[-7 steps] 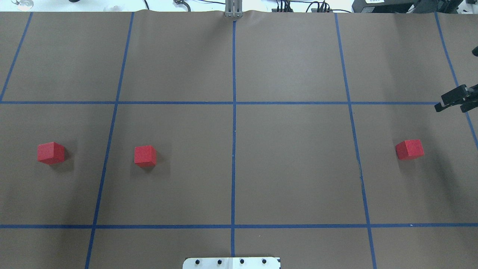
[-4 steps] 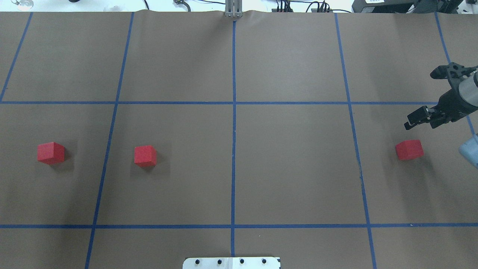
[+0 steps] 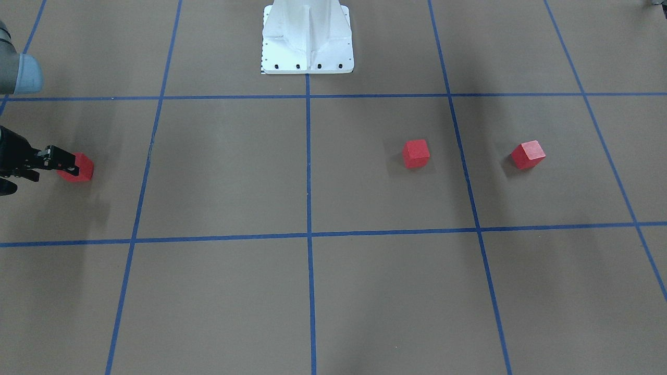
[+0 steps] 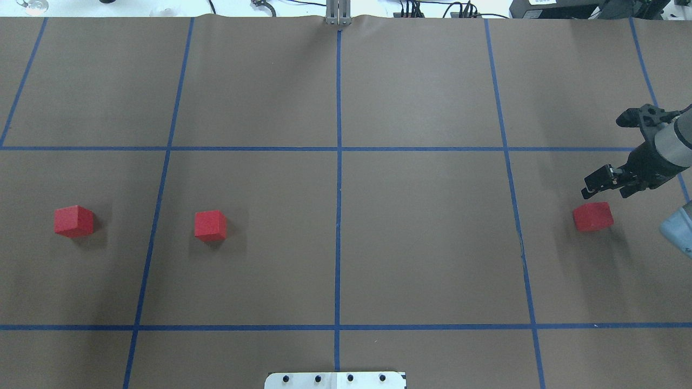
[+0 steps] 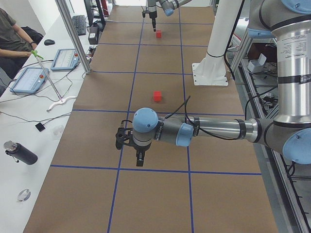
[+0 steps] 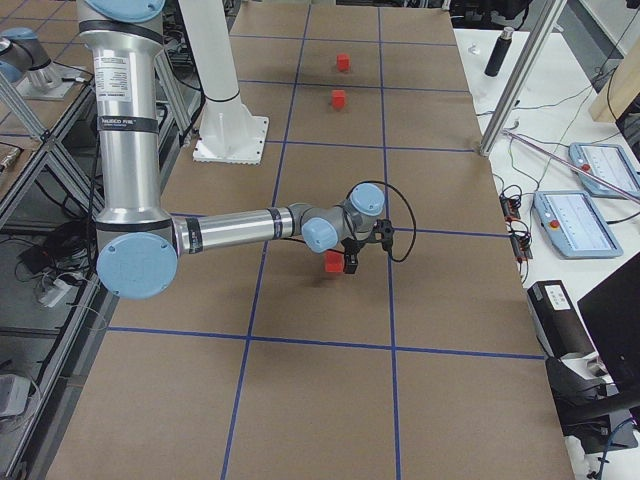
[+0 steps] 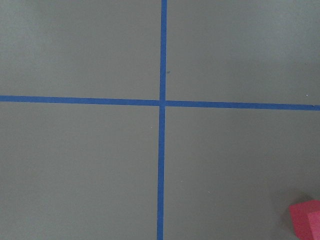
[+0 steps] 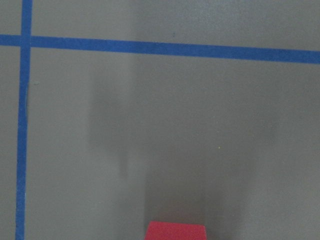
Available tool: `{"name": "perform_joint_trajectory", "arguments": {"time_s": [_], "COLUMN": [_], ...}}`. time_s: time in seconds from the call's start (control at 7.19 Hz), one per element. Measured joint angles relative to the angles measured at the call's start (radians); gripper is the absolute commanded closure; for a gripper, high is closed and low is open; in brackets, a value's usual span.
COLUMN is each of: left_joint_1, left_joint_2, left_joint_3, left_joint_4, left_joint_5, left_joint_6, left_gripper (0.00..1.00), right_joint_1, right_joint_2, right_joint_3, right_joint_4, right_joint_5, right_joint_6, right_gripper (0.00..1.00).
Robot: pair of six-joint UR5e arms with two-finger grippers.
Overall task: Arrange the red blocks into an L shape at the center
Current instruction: 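Reach the right gripper down to the red cube on its side and grasp it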
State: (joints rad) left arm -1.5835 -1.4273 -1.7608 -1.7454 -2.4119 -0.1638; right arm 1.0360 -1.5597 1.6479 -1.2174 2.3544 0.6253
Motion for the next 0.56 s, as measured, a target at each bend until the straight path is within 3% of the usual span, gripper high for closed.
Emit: {"name": "perform_joint_trajectory", "arguments": {"time_s": [0.56], "left_joint_1": [0.0], "left_joint_2": [-0.001], "left_joint_3": [-0.003], "left_joint_4": [-0.001], "left_joint_5": [0.0], "left_joint_6": [0.001], "left_gripper": [0.0], "right_joint_1": [-0.048], "right_joint_2": [-0.008], "right_joint_3": [0.002], "right_joint_4": [-0.002], "right_joint_5": [-0.013], "right_joint_6": [0.053], "right_gripper": [0.03]}}
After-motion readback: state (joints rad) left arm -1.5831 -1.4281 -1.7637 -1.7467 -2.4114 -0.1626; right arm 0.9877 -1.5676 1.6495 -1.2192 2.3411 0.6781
